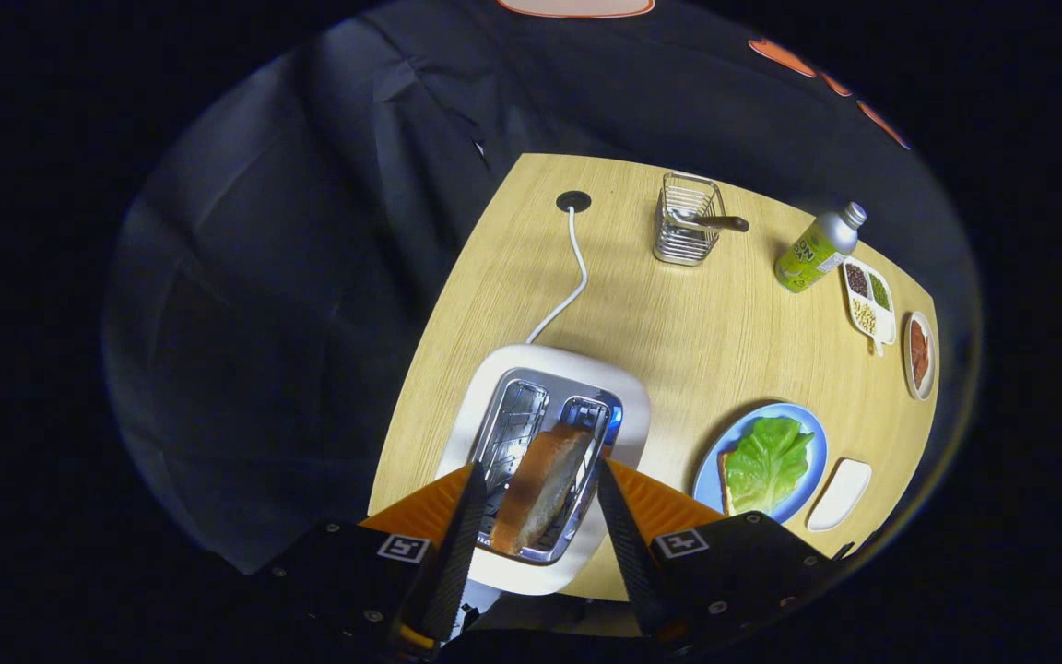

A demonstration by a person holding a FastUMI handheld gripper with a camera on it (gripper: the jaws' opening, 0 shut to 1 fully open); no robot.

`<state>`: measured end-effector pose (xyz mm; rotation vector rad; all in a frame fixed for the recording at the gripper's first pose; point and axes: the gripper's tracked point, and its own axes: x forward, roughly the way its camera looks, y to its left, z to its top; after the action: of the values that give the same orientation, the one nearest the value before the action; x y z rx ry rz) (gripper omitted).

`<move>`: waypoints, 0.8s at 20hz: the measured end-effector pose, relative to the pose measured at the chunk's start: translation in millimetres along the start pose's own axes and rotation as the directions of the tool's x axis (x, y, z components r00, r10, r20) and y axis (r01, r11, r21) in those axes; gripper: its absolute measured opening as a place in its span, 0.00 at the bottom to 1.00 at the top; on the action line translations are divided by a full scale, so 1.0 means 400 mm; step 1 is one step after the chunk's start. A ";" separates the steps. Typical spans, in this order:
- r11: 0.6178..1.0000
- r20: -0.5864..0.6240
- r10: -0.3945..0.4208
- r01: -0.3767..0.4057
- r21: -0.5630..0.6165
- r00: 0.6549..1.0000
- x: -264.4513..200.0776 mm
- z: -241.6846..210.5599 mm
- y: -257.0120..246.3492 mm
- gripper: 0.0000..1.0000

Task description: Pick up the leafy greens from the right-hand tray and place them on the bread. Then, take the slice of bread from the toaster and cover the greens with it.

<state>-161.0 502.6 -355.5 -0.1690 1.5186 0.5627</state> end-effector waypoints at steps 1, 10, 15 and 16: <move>1.000 -0.005 -0.009 0.009 -0.002 1.000 0.008 -0.001 -0.003 0.72; 0.998 -0.070 -0.052 0.054 0.024 0.996 0.040 -0.037 -0.029 0.45; 0.997 -0.087 -0.019 0.025 0.079 0.996 0.045 -0.050 -0.031 0.24; 0.996 -0.078 0.001 0.006 0.087 0.997 0.041 -0.048 -0.028 0.19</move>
<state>-173.7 488.6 -375.3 -0.1260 1.6153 0.4916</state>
